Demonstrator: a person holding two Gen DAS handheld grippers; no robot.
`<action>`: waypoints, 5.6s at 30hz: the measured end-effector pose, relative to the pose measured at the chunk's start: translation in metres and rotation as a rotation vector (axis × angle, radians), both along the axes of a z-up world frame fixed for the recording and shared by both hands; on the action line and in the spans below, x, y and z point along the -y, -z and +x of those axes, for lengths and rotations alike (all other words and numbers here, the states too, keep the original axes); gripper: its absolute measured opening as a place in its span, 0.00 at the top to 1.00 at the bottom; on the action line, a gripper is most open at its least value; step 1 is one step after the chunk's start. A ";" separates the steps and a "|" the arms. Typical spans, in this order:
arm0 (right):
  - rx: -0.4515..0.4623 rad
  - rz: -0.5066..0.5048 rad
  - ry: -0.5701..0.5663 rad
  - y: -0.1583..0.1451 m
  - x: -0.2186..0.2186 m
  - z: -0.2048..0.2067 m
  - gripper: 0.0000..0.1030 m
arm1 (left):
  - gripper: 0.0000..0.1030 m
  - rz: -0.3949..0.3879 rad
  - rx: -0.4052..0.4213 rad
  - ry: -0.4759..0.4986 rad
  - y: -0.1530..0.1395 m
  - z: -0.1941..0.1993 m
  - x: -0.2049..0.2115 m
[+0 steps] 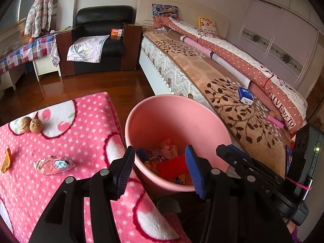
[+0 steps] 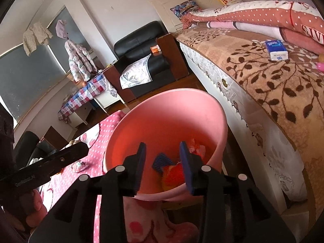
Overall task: Collect trash
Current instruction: 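Open the right tool to drop the red mesh sleeve into the bucket, then move both open tools back over the orange peel and candy wrapper, then close the left tool on the orange peel and lift it, then lower the right tool onto the pink-and-silver candy wrapper and close it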
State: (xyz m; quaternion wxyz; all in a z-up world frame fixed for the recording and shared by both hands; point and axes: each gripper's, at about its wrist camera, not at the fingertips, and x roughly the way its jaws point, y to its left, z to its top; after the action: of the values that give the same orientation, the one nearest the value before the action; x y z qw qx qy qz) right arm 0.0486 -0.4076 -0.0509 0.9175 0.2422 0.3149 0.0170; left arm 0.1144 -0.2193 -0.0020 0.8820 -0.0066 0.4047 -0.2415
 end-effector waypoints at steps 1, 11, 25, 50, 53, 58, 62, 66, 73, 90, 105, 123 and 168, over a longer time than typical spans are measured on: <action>0.003 -0.004 -0.003 -0.001 -0.002 -0.001 0.66 | 0.50 -0.002 0.000 -0.003 -0.001 0.000 -0.001; 0.022 -0.017 -0.022 -0.011 -0.013 -0.008 0.66 | 0.50 0.000 0.008 -0.036 -0.006 -0.011 -0.021; 0.056 -0.032 -0.070 -0.024 -0.033 -0.020 0.66 | 0.49 0.007 0.005 -0.122 -0.006 -0.027 -0.067; 0.064 -0.073 -0.219 -0.033 -0.088 -0.019 0.66 | 0.49 -0.008 -0.034 -0.329 0.008 -0.043 -0.172; 0.058 -0.081 -0.239 -0.033 -0.099 -0.018 0.66 | 0.49 -0.012 -0.042 -0.353 0.012 -0.046 -0.185; 0.050 -0.092 -0.274 -0.033 -0.117 -0.017 0.66 | 0.49 -0.018 -0.052 -0.397 0.018 -0.050 -0.208; 0.044 -0.096 -0.303 -0.031 -0.129 -0.016 0.66 | 0.49 -0.020 -0.058 -0.435 0.023 -0.055 -0.227; 0.027 -0.099 -0.336 -0.028 -0.143 -0.013 0.66 | 0.49 -0.018 -0.060 -0.467 0.027 -0.059 -0.242; 0.004 -0.122 -0.384 -0.023 -0.165 -0.009 0.66 | 0.49 -0.026 -0.076 -0.533 0.035 -0.057 -0.271; -0.063 -0.150 -0.441 -0.013 -0.201 0.010 0.66 | 0.49 0.035 -0.046 -0.588 0.052 0.016 -0.296; -0.085 -0.182 -0.493 -0.007 -0.232 0.024 0.66 | 0.49 0.096 -0.083 -0.608 0.077 0.058 -0.298; -0.077 -0.273 -0.542 -0.010 -0.250 0.052 0.65 | 0.72 0.143 -0.059 -0.597 0.084 0.071 -0.291; -0.182 -0.254 -0.672 0.022 -0.259 0.111 0.65 | 0.83 -0.031 -0.072 -0.569 0.049 -0.013 -0.317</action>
State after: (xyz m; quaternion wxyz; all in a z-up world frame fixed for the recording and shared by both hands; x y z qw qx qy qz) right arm 0.1598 -0.1484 -0.0732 0.8517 0.0102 0.4570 0.2564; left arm 0.1018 0.0981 -0.0512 0.8991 -0.1419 0.4140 0.0101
